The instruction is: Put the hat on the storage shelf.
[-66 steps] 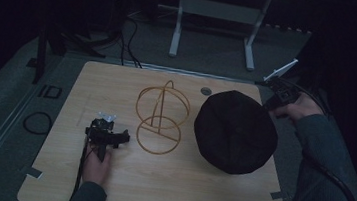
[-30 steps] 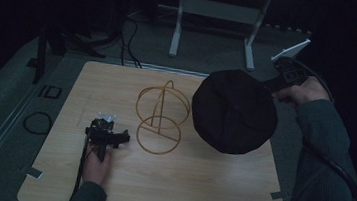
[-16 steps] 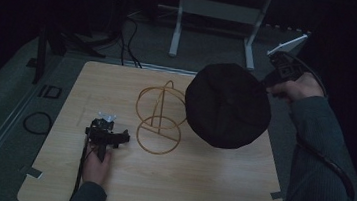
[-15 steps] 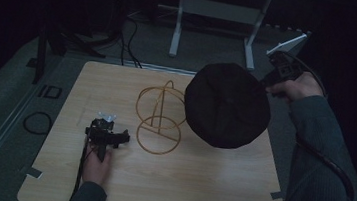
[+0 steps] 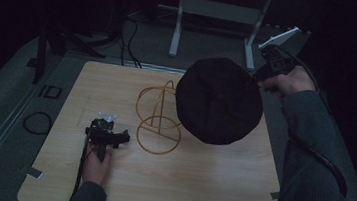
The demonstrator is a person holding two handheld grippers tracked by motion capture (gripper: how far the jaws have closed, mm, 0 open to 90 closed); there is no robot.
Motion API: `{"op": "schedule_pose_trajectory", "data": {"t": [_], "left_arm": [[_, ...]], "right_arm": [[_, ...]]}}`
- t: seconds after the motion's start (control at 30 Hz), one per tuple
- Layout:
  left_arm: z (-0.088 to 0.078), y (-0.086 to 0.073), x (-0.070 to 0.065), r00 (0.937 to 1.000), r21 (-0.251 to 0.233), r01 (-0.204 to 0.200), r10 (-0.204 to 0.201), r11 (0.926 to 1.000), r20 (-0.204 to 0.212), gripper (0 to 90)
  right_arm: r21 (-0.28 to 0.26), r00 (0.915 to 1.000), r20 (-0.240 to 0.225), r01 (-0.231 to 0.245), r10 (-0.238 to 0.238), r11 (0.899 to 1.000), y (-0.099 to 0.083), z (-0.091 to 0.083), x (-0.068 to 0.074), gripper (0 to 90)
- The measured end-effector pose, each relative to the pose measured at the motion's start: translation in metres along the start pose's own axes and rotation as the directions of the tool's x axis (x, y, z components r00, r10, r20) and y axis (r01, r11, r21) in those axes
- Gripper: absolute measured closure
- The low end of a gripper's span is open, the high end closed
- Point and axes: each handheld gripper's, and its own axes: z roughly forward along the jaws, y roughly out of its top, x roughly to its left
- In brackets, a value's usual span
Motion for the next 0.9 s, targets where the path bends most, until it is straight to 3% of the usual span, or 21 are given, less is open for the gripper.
{"op": "schedule_pose_trajectory", "data": {"t": [0.9], "left_arm": [[0.0, 0.0, 0.0, 1.0, 0.0, 0.0, 0.0, 1.0, 0.0, 1.2]], "right_arm": [[-0.003, 0.9994, -0.019, 0.029, -0.029, 1.0, 0.015, 0.002, 0.022, 76.4]]}}
